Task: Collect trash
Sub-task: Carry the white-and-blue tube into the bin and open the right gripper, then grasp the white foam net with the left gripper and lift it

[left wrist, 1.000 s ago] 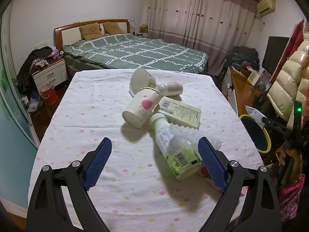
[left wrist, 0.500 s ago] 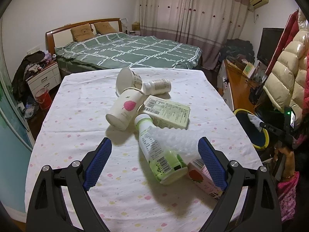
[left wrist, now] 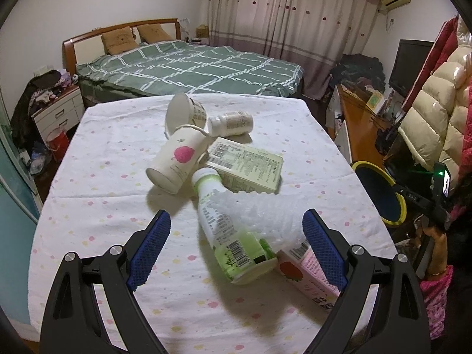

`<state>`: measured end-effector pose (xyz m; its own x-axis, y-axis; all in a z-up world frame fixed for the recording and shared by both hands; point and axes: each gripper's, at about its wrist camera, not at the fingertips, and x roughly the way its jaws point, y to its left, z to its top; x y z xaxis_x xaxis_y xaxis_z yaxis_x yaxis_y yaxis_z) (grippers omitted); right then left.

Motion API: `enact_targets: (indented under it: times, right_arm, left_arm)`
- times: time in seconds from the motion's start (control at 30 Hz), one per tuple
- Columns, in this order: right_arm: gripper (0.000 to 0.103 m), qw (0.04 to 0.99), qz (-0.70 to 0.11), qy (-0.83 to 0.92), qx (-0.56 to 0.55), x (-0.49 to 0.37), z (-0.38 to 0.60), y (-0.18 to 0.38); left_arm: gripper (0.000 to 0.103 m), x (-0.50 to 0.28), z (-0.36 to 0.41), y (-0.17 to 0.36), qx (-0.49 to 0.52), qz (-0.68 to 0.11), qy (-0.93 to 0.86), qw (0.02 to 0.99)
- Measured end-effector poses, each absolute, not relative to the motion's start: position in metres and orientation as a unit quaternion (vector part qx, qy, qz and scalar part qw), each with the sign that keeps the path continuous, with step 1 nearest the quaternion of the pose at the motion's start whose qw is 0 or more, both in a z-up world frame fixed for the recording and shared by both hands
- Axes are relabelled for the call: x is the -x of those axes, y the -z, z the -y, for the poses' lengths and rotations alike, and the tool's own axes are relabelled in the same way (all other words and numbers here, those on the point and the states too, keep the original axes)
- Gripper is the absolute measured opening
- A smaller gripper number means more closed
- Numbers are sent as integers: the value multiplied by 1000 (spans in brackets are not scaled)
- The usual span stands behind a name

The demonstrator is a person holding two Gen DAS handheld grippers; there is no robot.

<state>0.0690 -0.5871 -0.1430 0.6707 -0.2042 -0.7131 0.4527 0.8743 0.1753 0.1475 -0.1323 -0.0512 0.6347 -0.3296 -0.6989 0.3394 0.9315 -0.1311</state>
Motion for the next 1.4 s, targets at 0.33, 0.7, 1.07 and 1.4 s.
enact_targets:
  times: [0.33,0.7,1.07,1.4]
  right_arm:
    - [19,898,-367,174,-170,-70,585,145]
    - [19,897,-368,174,-172,-71,586,145]
    - [19,900,-364,167,-174,-69,583,145]
    - [19,902,-356,166,-177,-64,584,142]
  left_arm:
    - [91,-168,153,65,2,-417,210,884]
    - [72,-185,155,81,26,-433,213,875]
    - [13,-180,172,78,-2,-419,235,877]
    - [10,-168,187,52,-27,-366,255,895]
